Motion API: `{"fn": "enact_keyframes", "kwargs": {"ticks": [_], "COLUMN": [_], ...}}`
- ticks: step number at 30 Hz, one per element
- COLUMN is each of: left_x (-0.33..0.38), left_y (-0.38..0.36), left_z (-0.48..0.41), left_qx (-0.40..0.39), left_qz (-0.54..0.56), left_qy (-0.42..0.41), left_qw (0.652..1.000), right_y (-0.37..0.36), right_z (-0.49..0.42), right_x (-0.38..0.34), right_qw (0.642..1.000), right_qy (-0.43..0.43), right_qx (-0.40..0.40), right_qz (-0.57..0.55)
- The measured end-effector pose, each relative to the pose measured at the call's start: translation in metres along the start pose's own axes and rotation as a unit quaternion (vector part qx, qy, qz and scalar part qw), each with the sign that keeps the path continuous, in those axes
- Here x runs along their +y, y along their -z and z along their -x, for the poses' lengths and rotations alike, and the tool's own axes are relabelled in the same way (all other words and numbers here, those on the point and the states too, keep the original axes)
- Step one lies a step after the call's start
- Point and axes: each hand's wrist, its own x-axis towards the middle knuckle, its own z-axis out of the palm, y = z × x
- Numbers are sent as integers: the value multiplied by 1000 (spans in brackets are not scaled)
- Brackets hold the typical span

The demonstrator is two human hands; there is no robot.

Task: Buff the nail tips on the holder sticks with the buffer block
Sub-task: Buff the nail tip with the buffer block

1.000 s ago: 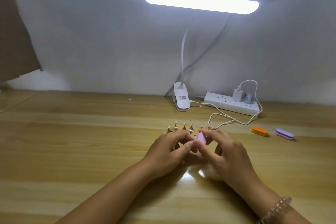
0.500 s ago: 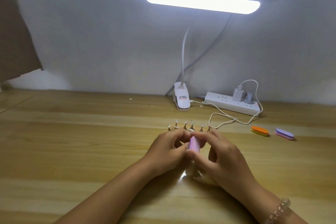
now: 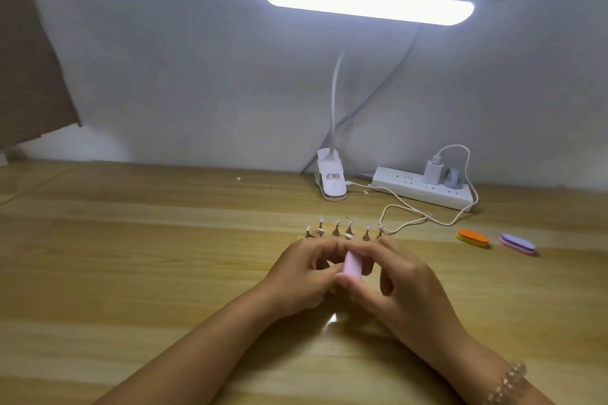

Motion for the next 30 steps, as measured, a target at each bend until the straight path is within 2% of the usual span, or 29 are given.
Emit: {"fn": "enact_keyframes", "kwargs": {"ticks": [4,8,12,15,17,21,23,26,27,30], "left_x": [-1,-3,-4,-4,-4,-2,-3,-5,-5,-4], "left_y": [0,1,2,3,4,2,2,2,3,2], "left_z": [0,-1,-2,-1,-2,-2,-3,-4,-3,-2], "left_qx": [3,12,22,21,30,34,35,35,30,22], "left_qz": [-15,17,18,34,46,62,61,67,62,43], "left_qy": [9,18,21,29,35,28,28,29,26,15], "left_qw": [1000,1000,999,999,998,997,997,997,997,999], "right_y": [3,0,1,-1,-3,3,5,1,0,1], "right_z": [-6,-1,-4,0,1,-6,-4,3,3,-5], "right_x": [8,0,6,1,2,13,9,-5,-5,8], "right_qw": [996,1000,997,999,999,989,989,999,1000,995], "right_qy": [-66,-14,-63,-13,-21,-108,-86,-11,-10,-82], "right_qx": [35,16,39,20,17,84,105,29,16,35], "right_qz": [-40,2,-20,28,18,-58,-66,-10,2,-40]}}
